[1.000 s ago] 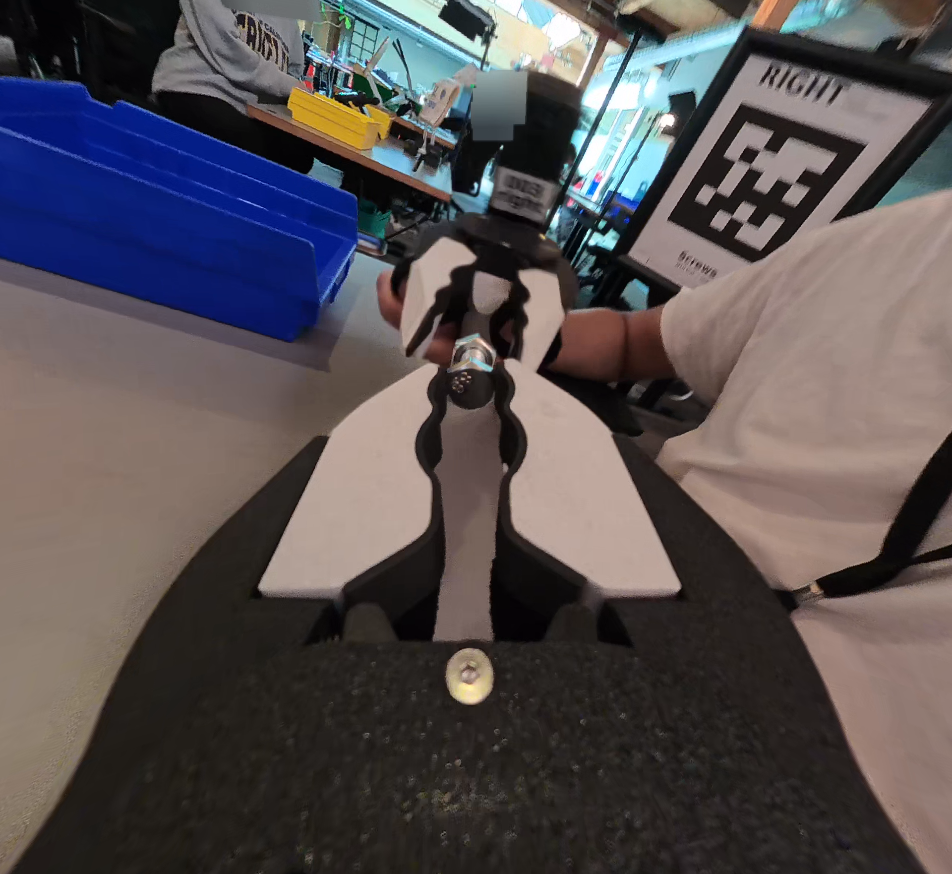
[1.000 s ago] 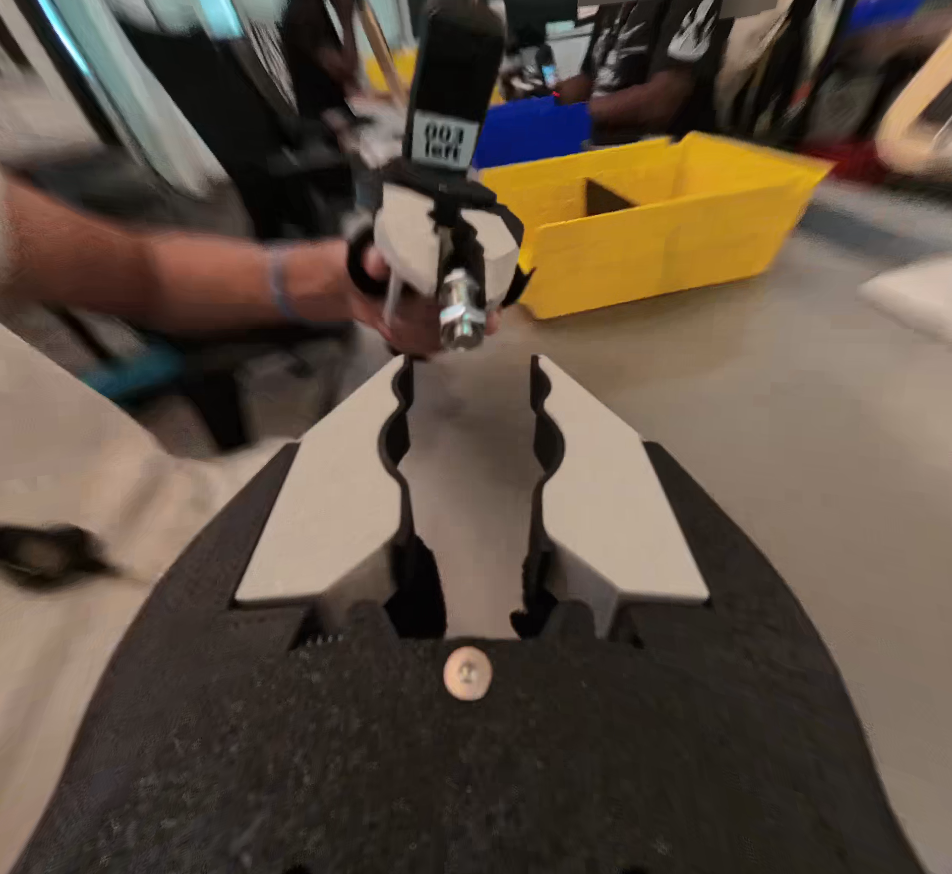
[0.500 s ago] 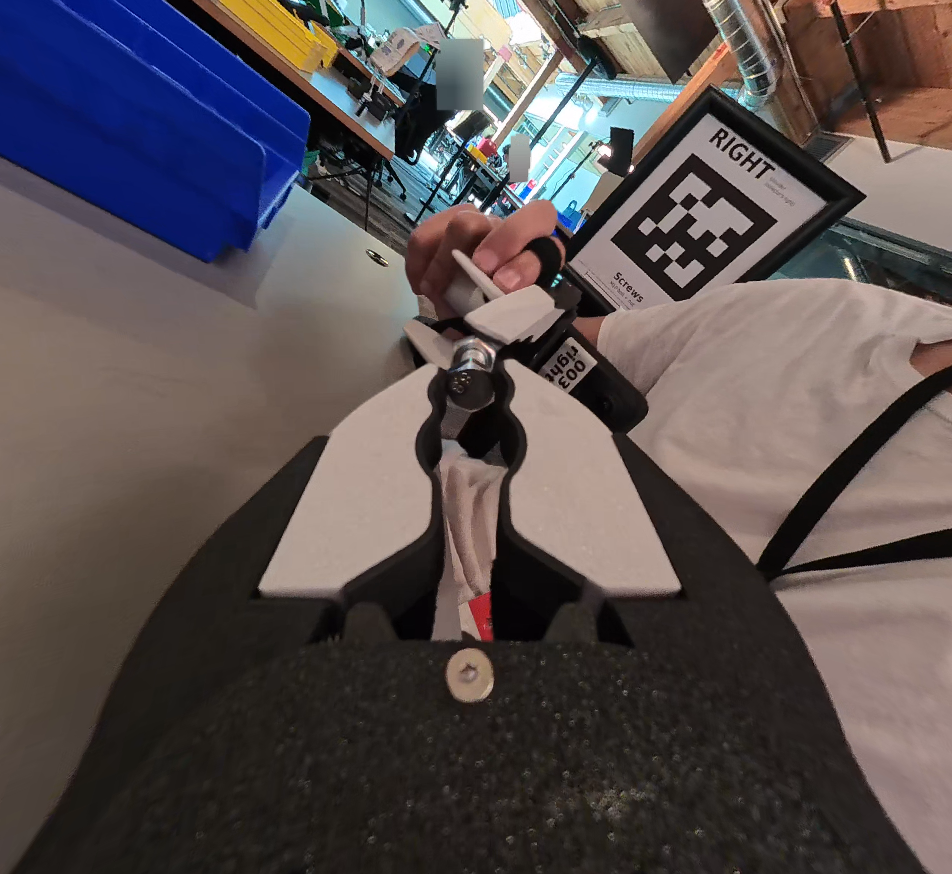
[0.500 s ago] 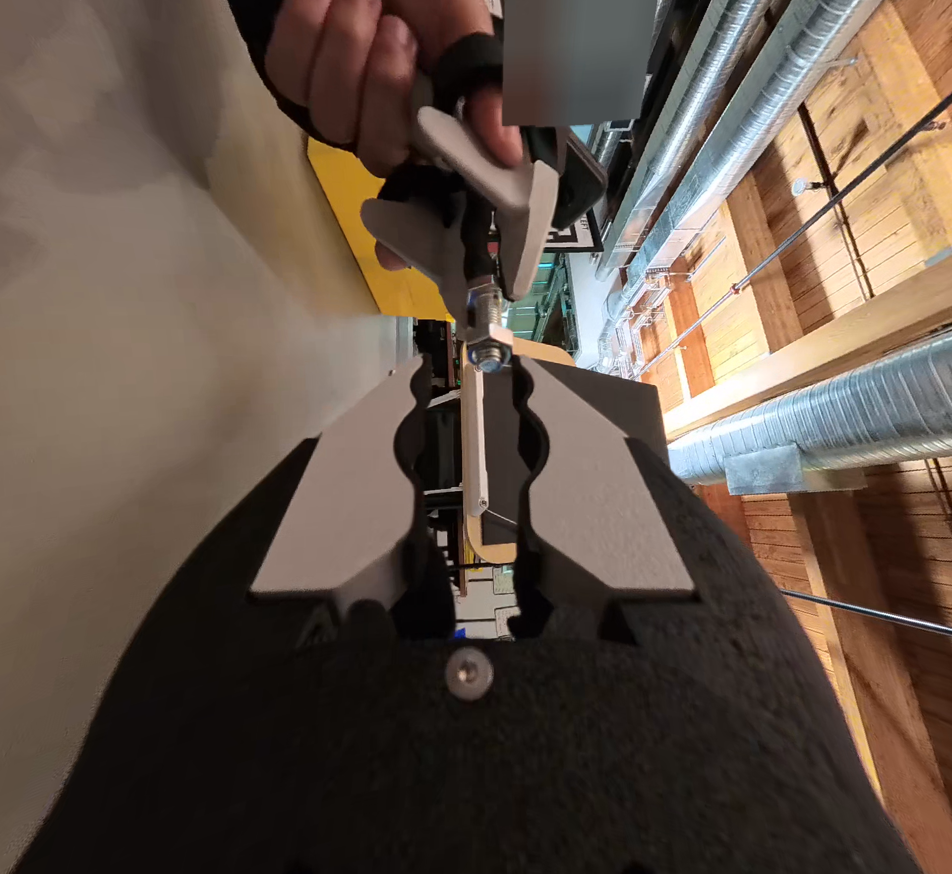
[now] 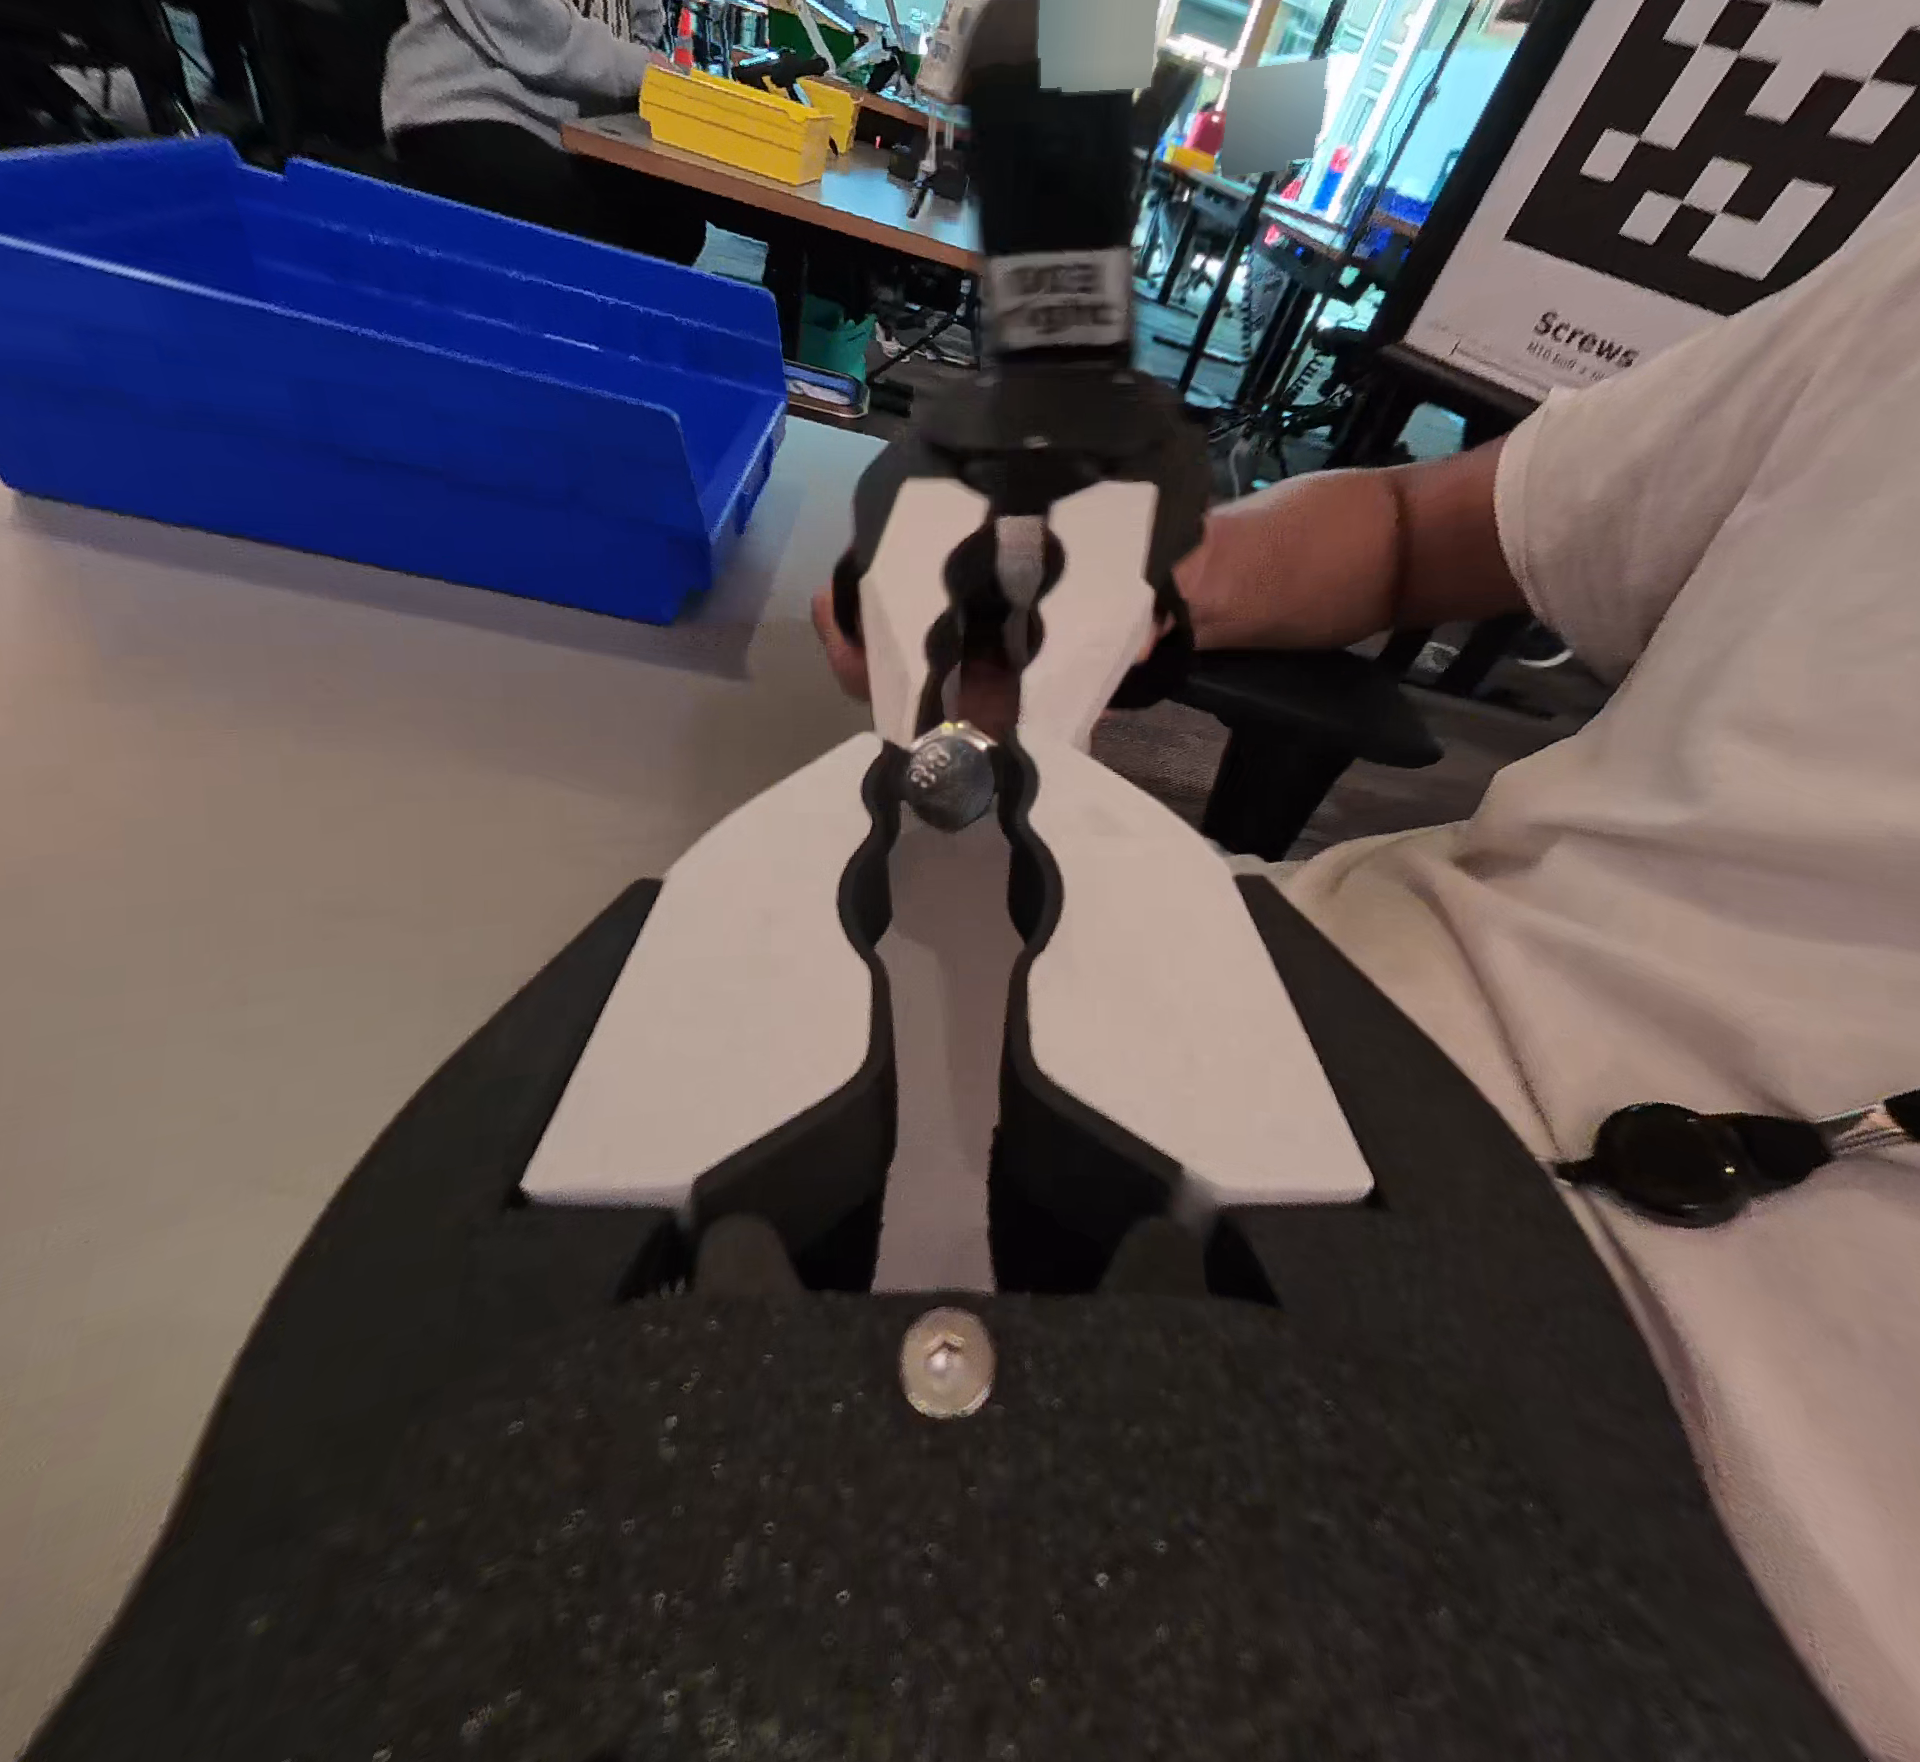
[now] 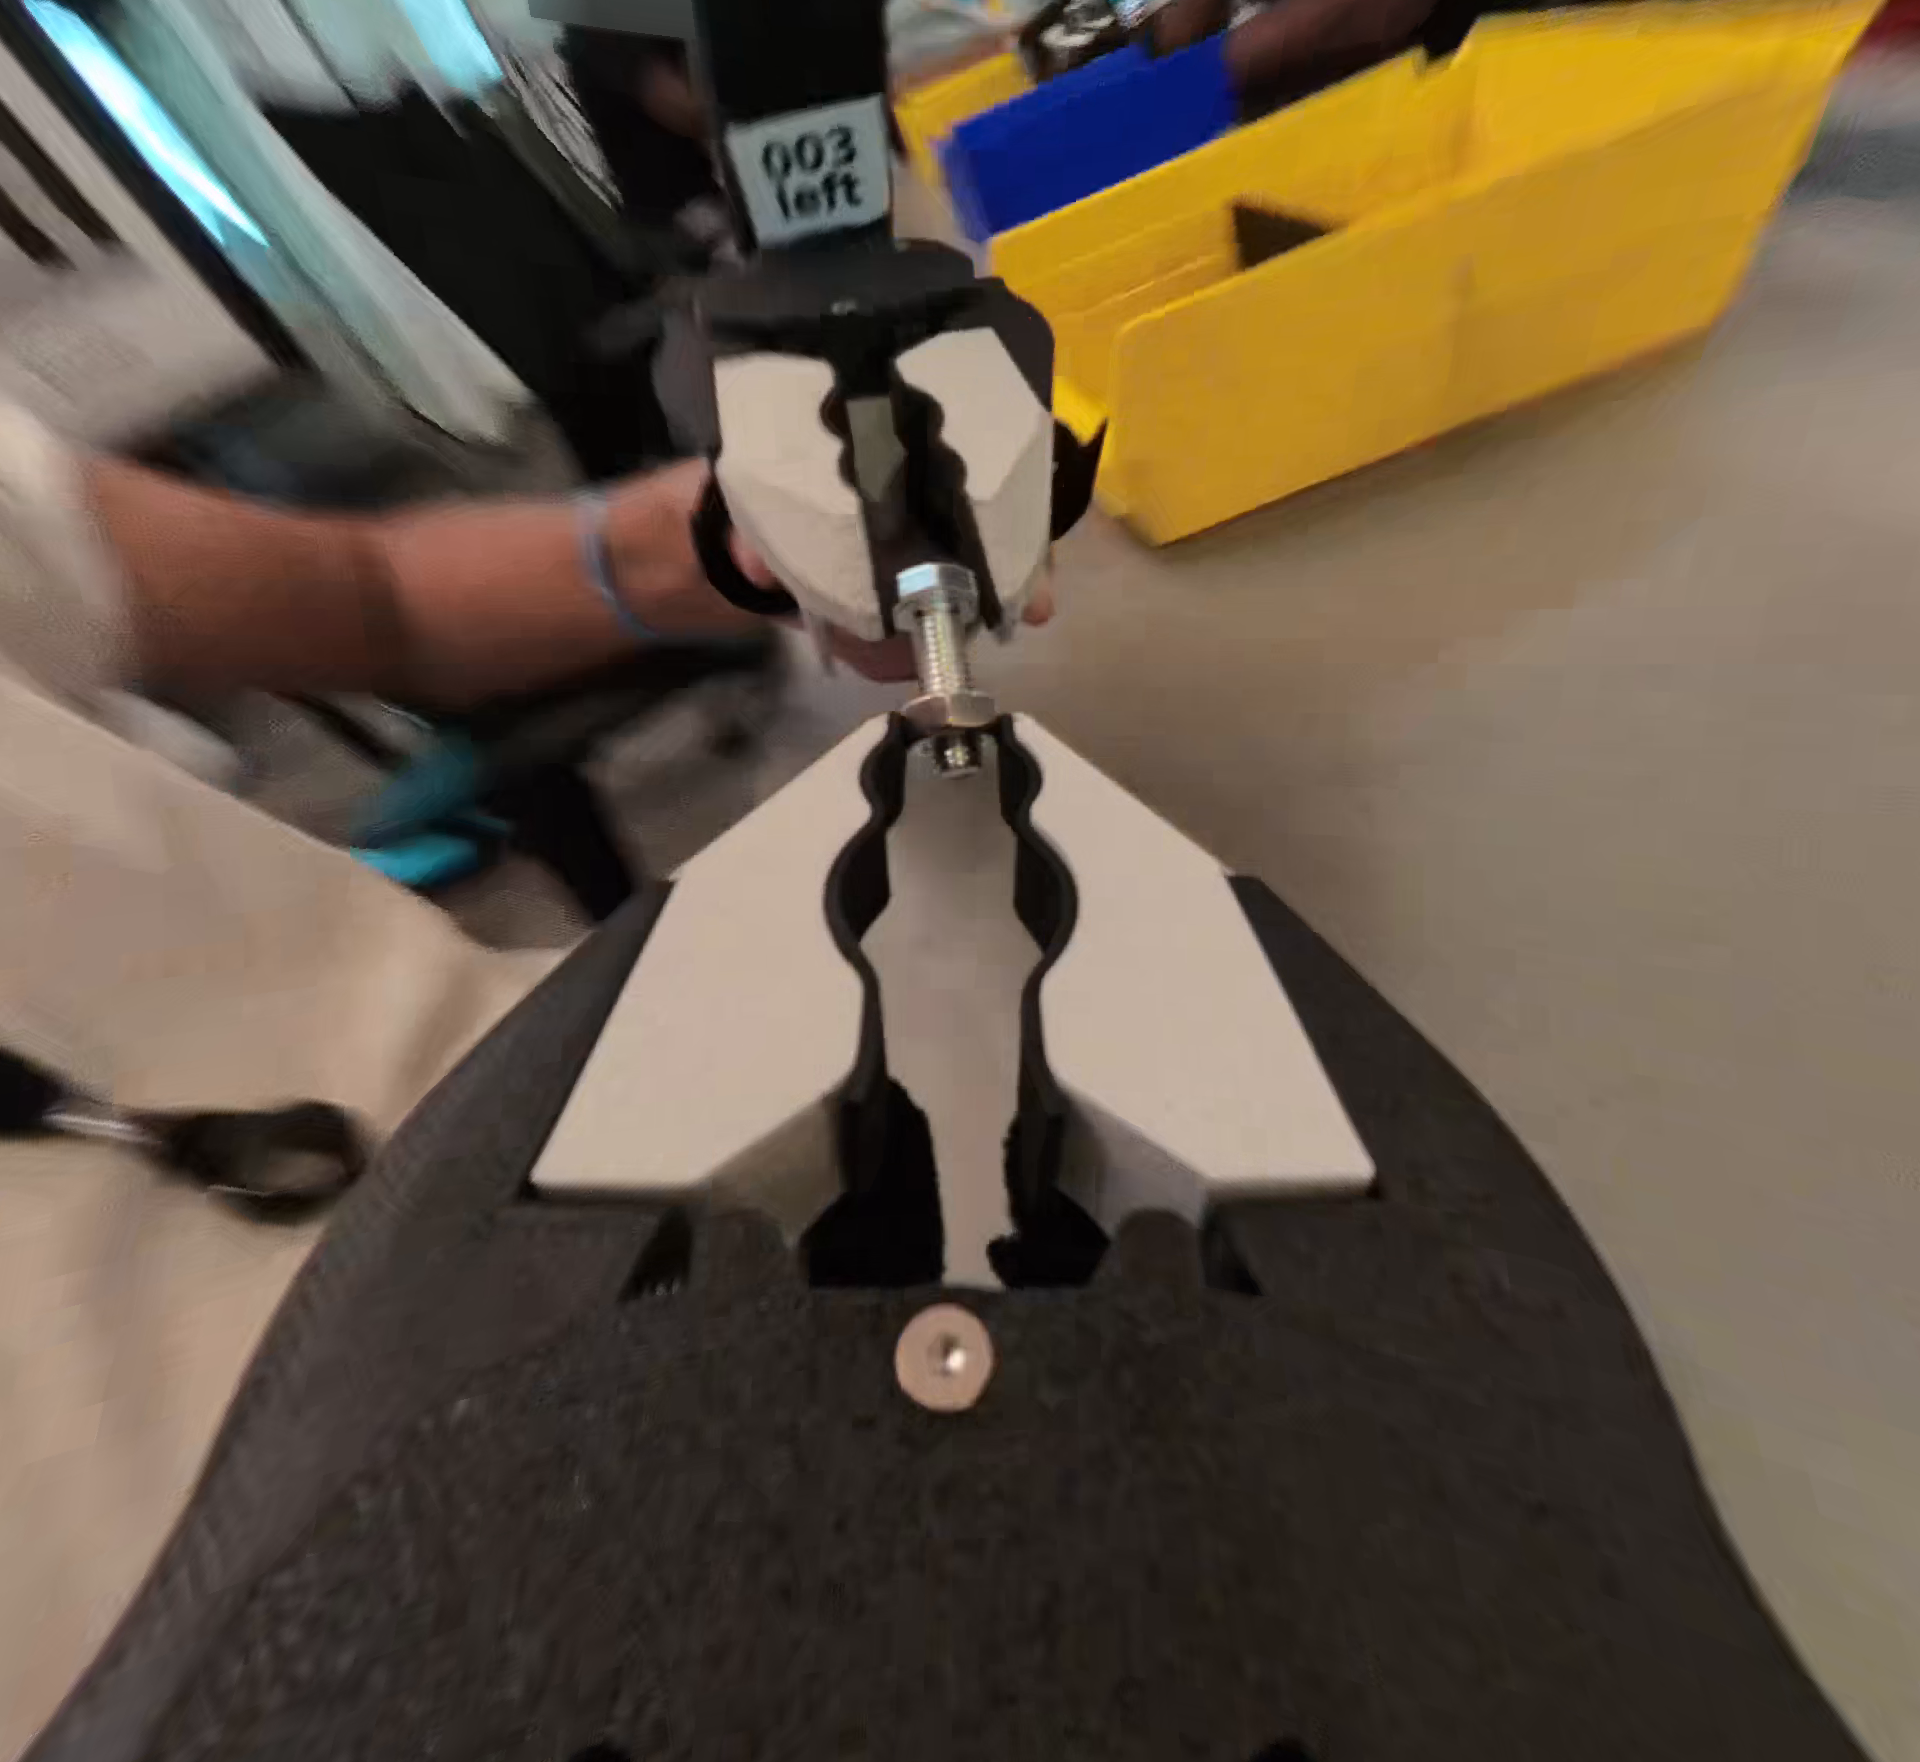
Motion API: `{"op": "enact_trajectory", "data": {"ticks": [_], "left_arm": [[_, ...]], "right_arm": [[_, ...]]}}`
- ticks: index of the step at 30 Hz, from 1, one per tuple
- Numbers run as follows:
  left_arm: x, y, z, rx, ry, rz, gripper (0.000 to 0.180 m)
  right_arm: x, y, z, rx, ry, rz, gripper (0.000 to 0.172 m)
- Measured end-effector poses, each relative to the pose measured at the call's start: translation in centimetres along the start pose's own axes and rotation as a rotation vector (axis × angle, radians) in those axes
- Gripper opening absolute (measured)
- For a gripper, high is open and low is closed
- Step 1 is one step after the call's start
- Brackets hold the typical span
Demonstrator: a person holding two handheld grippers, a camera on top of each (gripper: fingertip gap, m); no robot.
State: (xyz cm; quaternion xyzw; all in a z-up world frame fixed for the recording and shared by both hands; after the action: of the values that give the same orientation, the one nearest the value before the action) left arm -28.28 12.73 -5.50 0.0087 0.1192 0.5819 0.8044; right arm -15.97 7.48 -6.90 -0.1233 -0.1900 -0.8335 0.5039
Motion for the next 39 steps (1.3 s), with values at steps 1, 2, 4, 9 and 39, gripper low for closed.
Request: {"op": "enact_trajectory", "data": {"ticks": [1,2,4,9,39], "left_arm": [[-0.1,0.0,0.1,0.002,-0.021,0.01,0.017],[-0.2,0.0,0.1,0.004,-0.038,0.017,0.017],[-0.2,0.0,0.1,0.0,-0.051,0.022,0.017],[0.3,0.3,0.4,-0.069,0.069,-0.005,0.017],[0.7,-0.1,0.4,-0.145,0.326,-0.121,0.017]], "right_arm": [[-0.4,0.0,-0.1,-0.017,-0.175,0.084,0.017],[-0.8,-0.1,-0.3,-0.034,-0.335,0.16,0.017],[-1.3,-0.2,-0.6,-0.074,-0.594,0.299,0.017],[-1.4,0.0,-0.5,-0.069,-0.404,0.233,0.032],[1.6,1.1,1.3,-0.119,0.542,-0.2,0.017]]}}
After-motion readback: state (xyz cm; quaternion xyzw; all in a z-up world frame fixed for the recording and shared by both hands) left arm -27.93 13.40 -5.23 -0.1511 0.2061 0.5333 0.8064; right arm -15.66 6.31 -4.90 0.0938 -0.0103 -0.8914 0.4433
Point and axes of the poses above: each gripper's, where its closed fingertips meet, y back along the fingers, z out of its top, x = y × z across the jaws, the point moved 7 cm from there along y, back along the fingers, and after that the axes turned 4 degrees about -y, right-handed, at the moved point
